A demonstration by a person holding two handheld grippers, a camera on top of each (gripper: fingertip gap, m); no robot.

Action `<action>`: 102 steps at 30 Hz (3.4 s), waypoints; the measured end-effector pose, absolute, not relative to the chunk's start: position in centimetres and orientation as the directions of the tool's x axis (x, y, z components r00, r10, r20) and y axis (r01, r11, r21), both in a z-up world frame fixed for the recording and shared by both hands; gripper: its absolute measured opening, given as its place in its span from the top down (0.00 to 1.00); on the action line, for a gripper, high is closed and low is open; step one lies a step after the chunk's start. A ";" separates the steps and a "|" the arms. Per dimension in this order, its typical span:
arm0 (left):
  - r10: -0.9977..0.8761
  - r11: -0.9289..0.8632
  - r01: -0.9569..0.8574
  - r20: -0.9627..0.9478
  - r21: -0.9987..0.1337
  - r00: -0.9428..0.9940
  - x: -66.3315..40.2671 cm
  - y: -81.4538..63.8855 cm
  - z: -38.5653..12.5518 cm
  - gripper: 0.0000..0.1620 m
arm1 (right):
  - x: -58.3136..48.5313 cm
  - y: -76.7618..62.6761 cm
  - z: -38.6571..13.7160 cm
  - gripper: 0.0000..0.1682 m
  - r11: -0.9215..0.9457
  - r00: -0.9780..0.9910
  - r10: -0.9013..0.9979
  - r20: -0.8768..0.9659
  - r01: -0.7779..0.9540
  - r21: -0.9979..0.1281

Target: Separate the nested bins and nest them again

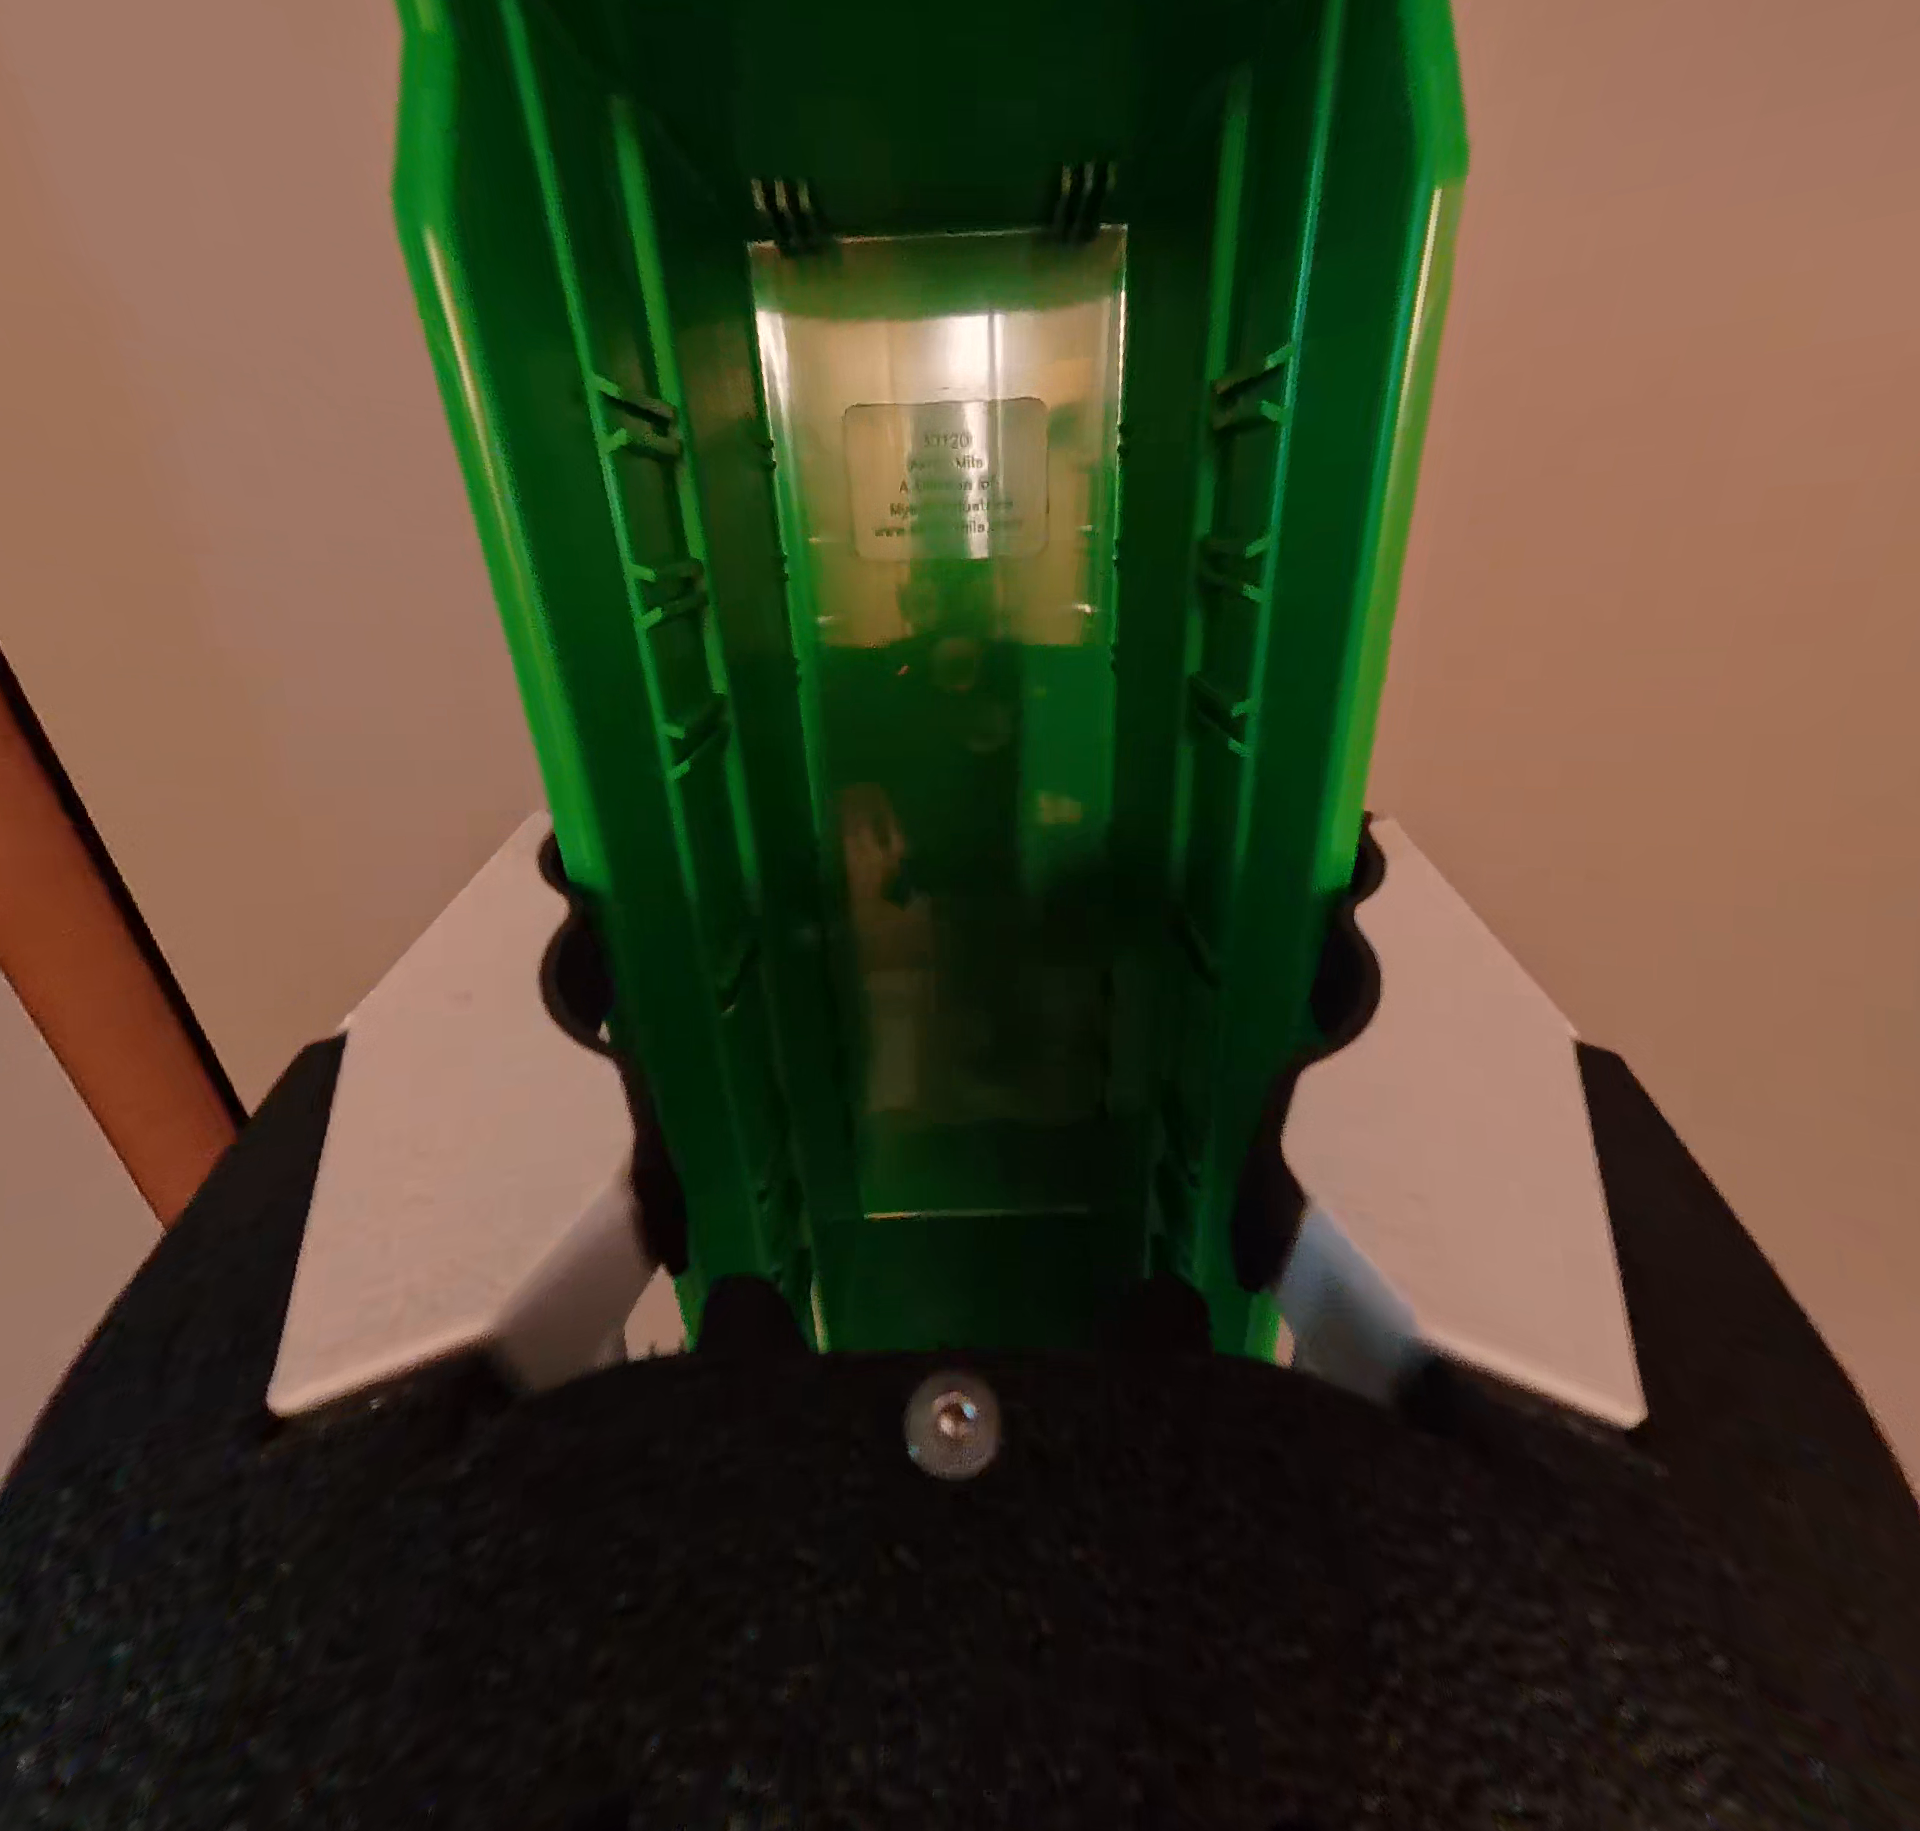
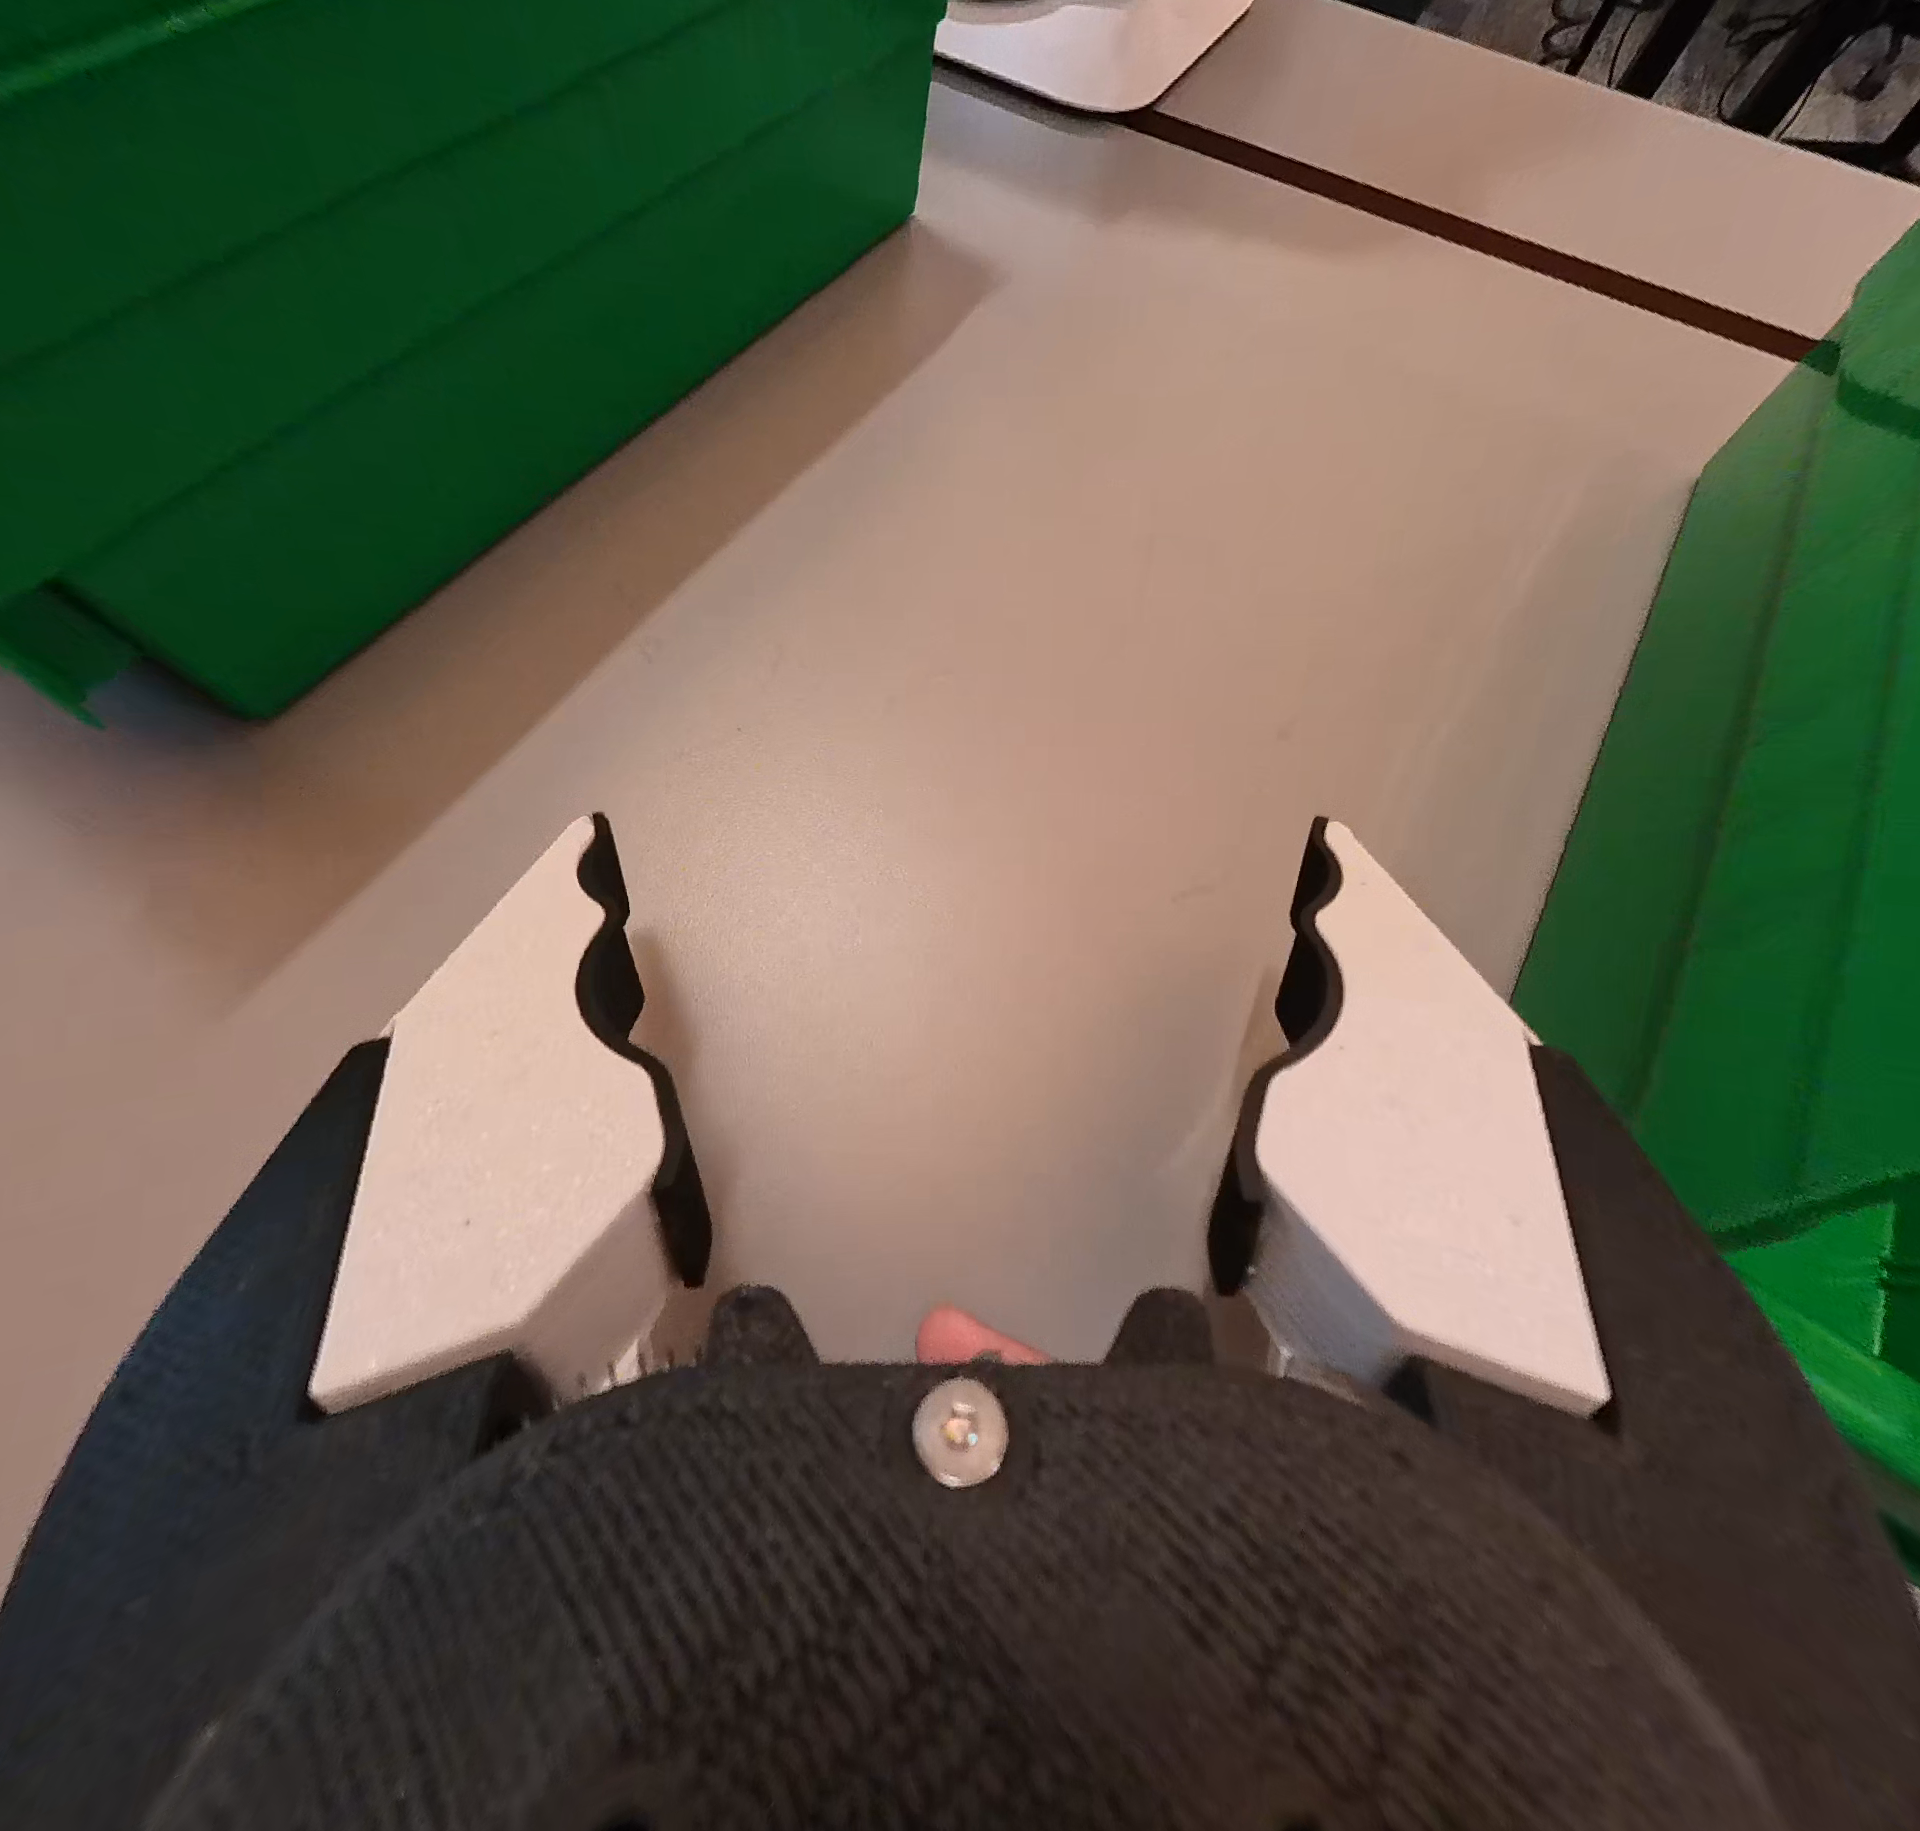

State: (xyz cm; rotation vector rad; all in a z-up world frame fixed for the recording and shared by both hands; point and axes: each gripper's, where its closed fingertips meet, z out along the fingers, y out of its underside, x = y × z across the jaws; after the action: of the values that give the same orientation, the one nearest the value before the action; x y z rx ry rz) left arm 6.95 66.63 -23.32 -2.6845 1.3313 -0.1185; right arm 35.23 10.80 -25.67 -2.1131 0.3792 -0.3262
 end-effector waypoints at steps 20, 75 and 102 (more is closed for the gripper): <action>-0.719 -0.695 -0.715 0.047 -0.077 0.694 5.6 61.3 -20.0 0.41 | 34.8 10.8 -24.3 0.25 -0.503 0.918 -0.385 0.096 -0.122 -0.856; -0.817 -0.574 -0.762 0.161 -0.300 0.553 31.4 32.0 -7.8 0.41 | 34.2 10.3 -19.8 0.26 -0.402 0.914 -0.395 0.092 -0.082 -0.912; -0.843 -0.532 -0.788 0.107 -0.309 0.527 32.5 31.1 -13.3 0.35 | 34.5 10.2 -20.4 0.26 -0.417 0.911 -0.400 0.101 -0.083 -0.905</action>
State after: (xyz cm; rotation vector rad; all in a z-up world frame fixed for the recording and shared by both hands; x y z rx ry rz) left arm 32.50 31.11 -13.33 -2.5438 1.3817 -0.3592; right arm 34.52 10.16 -20.38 -1.9853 0.3504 -0.3659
